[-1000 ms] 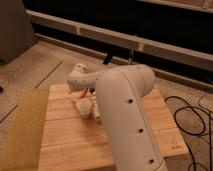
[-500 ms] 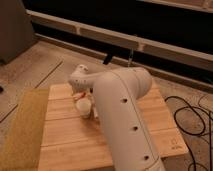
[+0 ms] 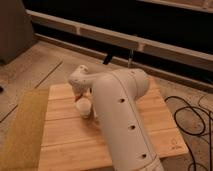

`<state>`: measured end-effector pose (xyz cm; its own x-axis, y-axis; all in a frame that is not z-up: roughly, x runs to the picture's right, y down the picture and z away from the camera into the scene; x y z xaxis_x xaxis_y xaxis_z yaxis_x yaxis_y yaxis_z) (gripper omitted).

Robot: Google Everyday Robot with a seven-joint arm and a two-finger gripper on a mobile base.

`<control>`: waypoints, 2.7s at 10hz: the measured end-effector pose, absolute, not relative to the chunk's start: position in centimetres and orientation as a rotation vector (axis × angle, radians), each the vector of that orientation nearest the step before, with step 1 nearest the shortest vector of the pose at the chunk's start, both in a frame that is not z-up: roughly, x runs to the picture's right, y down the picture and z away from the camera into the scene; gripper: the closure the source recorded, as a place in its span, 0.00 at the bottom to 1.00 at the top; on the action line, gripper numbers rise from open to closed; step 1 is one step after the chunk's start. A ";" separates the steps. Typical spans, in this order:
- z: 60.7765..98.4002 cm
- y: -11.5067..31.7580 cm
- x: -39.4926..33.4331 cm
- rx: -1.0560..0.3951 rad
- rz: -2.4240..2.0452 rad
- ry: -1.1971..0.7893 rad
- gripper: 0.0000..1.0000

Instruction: Place the pepper on the white sponge

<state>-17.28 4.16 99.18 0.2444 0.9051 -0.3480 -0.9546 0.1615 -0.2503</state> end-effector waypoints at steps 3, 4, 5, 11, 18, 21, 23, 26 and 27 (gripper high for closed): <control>99.0 3.0 -17.9 -0.456 1.321 0.106 1.00; 98.7 1.5 -18.0 -0.435 1.312 0.083 1.00; 98.0 -0.7 -18.3 -0.405 1.303 0.045 1.00; 96.5 -5.9 -17.6 -0.333 1.279 -0.024 1.00; 97.4 -10.4 -11.7 -0.161 1.260 0.112 1.00; 97.4 -13.4 -5.6 -0.061 1.341 0.201 1.00; 97.7 -13.4 -2.6 -0.043 1.428 0.228 1.00; 98.2 -12.0 0.5 -0.035 1.557 0.247 1.00; 98.1 -11.2 1.3 -0.029 1.597 0.246 1.00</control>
